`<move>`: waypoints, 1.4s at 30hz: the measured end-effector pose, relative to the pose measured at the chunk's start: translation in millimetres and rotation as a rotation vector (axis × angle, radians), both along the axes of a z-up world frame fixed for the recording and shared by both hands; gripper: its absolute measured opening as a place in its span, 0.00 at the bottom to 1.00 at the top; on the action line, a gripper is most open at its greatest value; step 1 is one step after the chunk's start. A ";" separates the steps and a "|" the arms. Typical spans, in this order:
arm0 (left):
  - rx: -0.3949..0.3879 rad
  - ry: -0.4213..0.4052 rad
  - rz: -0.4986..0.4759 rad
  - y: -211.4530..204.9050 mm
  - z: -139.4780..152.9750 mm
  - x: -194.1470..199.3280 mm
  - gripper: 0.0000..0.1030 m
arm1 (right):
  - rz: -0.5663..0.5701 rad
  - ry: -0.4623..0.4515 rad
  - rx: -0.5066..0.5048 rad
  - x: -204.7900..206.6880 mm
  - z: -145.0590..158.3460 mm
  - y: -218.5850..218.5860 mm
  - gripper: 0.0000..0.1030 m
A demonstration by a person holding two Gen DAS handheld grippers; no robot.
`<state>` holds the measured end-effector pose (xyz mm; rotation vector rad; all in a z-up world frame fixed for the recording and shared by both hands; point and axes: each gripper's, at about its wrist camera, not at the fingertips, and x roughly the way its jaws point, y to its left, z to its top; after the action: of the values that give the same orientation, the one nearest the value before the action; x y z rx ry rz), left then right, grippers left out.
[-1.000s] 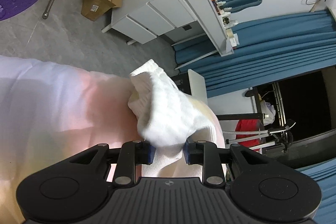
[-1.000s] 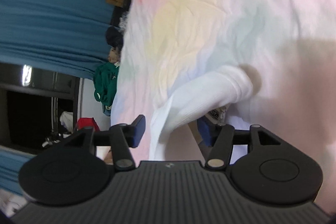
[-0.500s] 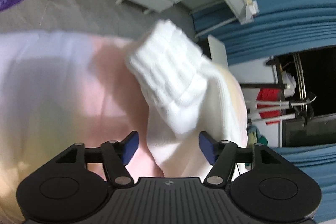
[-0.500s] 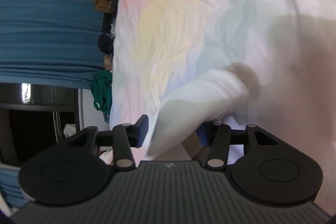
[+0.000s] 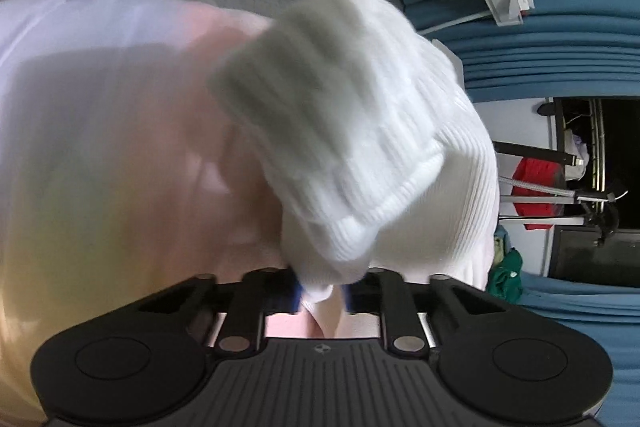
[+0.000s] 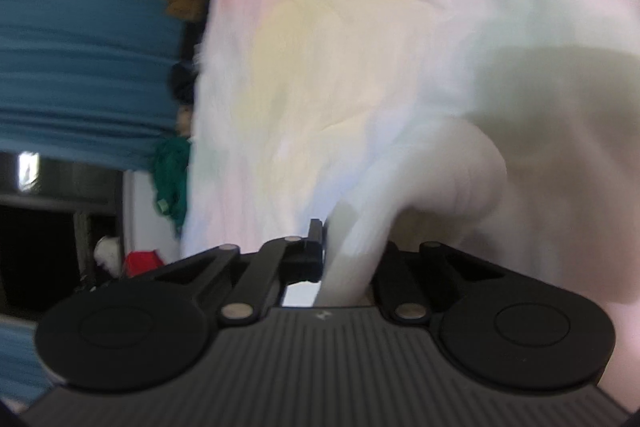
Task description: Fold clothes
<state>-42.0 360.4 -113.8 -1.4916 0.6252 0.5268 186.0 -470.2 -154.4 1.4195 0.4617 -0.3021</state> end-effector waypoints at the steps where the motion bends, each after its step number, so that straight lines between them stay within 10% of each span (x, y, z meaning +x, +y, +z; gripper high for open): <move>1: 0.001 -0.006 -0.003 0.2 0.3 -0.6 0.08 | 0.012 -0.087 -0.003 1.2 6.0 0.1 0.06; 7: 0.101 -0.096 -0.021 -2.6 20.0 -9.2 0.05 | 0.121 -0.486 -0.230 -15.7 73.2 -4.3 0.05; 12: 0.126 -0.143 -0.014 -0.5 26.3 -22.9 0.04 | 0.135 -0.128 -0.277 -33.5 58.0 -28.3 0.05; 17: 0.137 -0.130 -0.029 1.8 31.6 -30.2 0.04 | 0.114 0.158 -0.062 -57.5 7.9 -52.2 0.05; 28: 0.115 -0.166 -0.107 41.8 80.7 -60.2 0.03 | 0.052 -0.063 -0.418 -75.3 70.2 -15.3 0.05; 36: 0.139 0.015 -0.194 57.2 55.6 -111.1 0.03 | 0.067 0.314 -0.252 -89.1 12.3 -18.8 0.05; 42: 0.183 0.034 -0.239 50.2 47.0 -126.0 0.09 | 0.063 0.355 -0.193 -93.2 0.3 -22.9 0.09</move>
<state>-168.0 410.6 -66.7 -1.2186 0.7500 0.4134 92.8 -493.1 -154.2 1.1633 0.7453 -0.5376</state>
